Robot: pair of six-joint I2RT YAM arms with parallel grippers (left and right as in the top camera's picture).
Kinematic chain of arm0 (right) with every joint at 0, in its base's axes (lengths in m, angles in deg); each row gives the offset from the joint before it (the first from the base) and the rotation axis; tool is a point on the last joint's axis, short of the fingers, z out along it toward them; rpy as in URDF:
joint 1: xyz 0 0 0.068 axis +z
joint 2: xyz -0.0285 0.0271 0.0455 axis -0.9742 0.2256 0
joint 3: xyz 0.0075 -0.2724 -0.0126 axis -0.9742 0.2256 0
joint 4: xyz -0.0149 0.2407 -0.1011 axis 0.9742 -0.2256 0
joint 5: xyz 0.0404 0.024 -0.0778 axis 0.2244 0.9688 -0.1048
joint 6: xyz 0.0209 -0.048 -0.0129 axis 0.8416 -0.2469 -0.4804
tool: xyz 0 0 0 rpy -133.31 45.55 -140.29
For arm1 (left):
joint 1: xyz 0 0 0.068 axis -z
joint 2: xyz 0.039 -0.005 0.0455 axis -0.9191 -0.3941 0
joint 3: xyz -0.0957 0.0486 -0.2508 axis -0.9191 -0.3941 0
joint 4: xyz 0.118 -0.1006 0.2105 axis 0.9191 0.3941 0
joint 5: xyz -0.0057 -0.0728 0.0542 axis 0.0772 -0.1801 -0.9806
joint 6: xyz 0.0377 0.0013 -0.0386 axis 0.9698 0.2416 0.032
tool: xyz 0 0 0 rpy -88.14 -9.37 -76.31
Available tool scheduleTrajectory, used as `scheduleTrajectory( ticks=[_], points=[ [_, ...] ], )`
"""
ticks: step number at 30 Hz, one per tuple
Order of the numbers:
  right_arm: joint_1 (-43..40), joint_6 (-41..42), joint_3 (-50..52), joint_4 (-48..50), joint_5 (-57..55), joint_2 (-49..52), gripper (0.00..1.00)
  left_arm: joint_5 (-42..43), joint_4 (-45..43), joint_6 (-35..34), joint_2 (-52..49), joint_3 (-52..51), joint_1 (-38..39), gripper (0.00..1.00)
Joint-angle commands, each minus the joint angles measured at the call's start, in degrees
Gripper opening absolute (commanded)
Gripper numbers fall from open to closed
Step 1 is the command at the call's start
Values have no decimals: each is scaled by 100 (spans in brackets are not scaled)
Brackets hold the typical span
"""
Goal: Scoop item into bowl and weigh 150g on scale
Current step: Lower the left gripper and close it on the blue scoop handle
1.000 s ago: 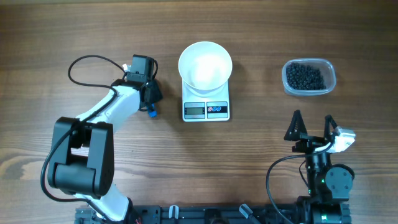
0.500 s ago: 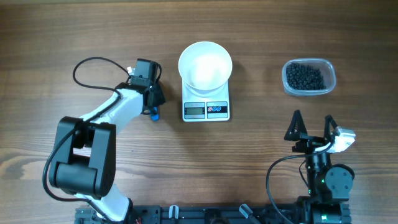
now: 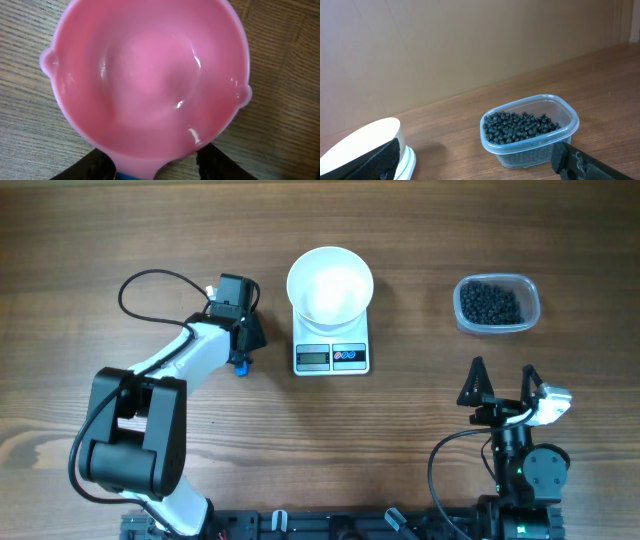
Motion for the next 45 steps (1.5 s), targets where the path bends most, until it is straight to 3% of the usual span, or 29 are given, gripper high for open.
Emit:
scheduleTrajectory(
  ticks=[1, 7, 19, 35, 42, 45],
  points=[
    [9, 26, 2, 33, -15, -39, 100, 24, -20, 31, -74, -48, 11, 61],
    [7, 26, 2, 33, -15, -39, 100, 26, -20, 33, -74, -48, 11, 69],
    [9, 28, 2, 33, -15, -39, 100, 26, -15, 28, -74, -48, 11, 100],
    [9, 26, 2, 31, -17, -39, 100, 26, 236, 35, -74, -48, 11, 100],
    [9, 28, 2, 33, -15, -39, 100, 24, 192, 1115, -74, -48, 9, 100],
    [7, 26, 2, 31, -15, -39, 100, 28, 181, 1172, -74, -48, 11, 96]
  ],
)
